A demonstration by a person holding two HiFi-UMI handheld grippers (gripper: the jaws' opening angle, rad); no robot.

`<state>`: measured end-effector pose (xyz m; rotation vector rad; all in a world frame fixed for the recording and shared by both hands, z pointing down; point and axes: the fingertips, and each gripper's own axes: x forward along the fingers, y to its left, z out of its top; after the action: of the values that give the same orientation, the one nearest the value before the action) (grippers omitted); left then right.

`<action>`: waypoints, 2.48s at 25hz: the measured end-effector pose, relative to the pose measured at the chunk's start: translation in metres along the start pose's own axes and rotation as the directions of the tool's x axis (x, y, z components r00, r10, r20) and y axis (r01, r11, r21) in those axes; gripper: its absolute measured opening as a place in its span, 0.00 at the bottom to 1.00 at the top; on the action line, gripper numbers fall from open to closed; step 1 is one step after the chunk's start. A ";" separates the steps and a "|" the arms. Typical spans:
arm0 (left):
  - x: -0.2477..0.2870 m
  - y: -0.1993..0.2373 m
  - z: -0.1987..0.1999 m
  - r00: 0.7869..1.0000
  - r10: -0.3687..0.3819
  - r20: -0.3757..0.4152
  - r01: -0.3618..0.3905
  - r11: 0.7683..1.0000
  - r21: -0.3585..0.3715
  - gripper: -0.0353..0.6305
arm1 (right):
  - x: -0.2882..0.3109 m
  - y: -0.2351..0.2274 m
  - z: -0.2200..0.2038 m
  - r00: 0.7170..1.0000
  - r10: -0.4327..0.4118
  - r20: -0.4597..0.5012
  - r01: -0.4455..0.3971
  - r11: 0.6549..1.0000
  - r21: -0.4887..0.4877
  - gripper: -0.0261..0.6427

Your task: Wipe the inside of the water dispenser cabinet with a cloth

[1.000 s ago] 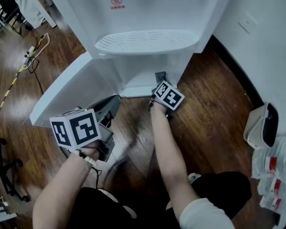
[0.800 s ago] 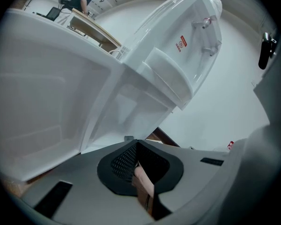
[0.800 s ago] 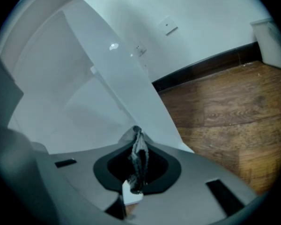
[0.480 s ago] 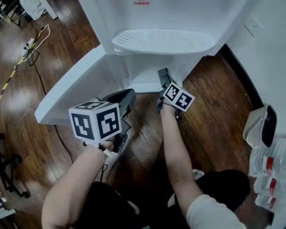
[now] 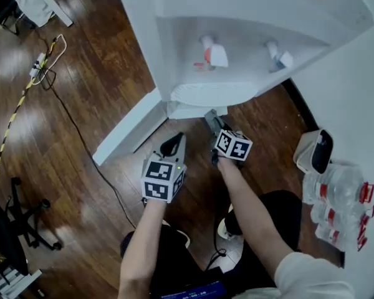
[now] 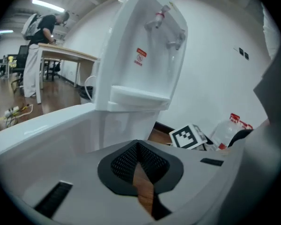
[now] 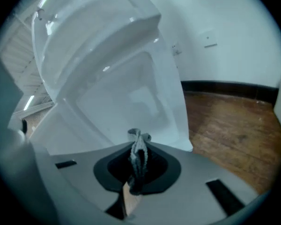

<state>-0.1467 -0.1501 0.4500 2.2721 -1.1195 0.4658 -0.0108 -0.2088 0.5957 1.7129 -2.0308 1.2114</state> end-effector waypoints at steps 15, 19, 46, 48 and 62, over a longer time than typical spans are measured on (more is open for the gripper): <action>-0.249 -0.143 0.251 0.999 -0.033 -0.014 0.031 0.991 -0.128 0.03 | -0.363 0.197 0.267 0.976 0.084 0.200 -0.053 0.986 -0.159 0.10; -0.304 -0.192 0.298 1.000 0.003 0.025 0.000 0.989 -0.145 0.03 | -0.441 0.219 0.310 0.958 0.094 0.270 -0.043 0.981 -0.190 0.10; -0.388 -0.600 0.296 0.976 0.074 0.203 -0.037 0.983 -0.179 0.03 | -0.845 0.131 0.343 0.861 0.486 0.150 -0.376 0.807 -0.456 0.10; -0.399 -0.596 0.289 0.979 0.061 0.195 -0.025 0.983 -0.180 0.03 | -0.849 0.142 0.336 0.867 0.470 0.164 -0.360 0.820 -0.445 0.10; -0.441 -0.545 0.301 0.976 0.002 0.218 0.027 0.991 -0.130 0.03 | -0.833 0.187 0.294 0.925 0.342 0.167 -0.238 0.862 -0.447 0.09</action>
<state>0.0494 0.2023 -0.1974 2.2511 -1.2033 0.1336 0.1639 0.1777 -0.2020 1.4307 -2.5411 0.5743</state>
